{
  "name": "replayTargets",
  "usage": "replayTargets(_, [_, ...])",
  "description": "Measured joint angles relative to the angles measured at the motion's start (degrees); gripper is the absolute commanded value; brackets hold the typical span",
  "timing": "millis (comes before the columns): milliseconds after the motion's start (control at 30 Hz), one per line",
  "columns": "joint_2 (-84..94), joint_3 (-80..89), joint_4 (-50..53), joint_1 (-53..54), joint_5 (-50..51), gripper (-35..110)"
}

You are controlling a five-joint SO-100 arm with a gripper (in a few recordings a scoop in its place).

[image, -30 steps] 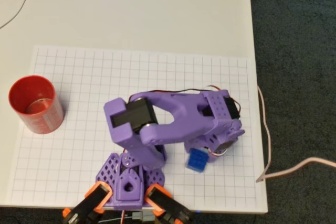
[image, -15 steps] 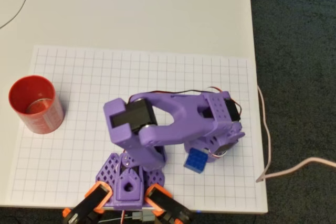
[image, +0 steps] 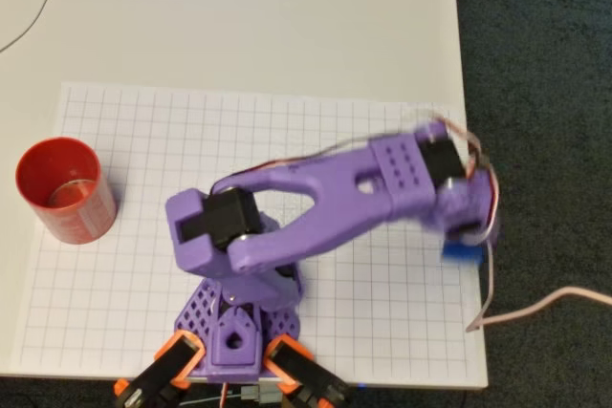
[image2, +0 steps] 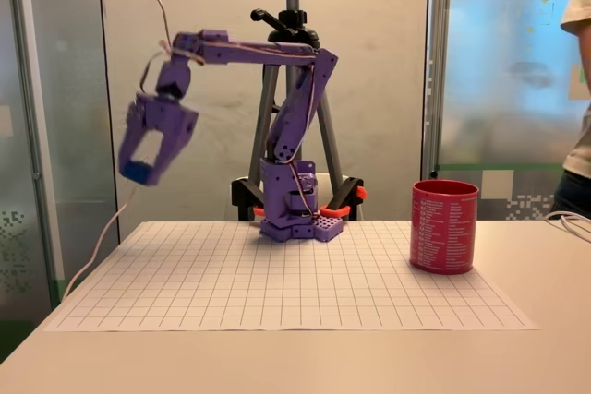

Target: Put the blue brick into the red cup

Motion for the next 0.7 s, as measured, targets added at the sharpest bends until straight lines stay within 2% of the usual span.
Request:
replayTargets(300, [0.0, -16.5, 3.8, -27.2, -12.4, 0])
replayTargets(700, [8.4, -18.2, 7.1, -73.9, -18.8, 0])
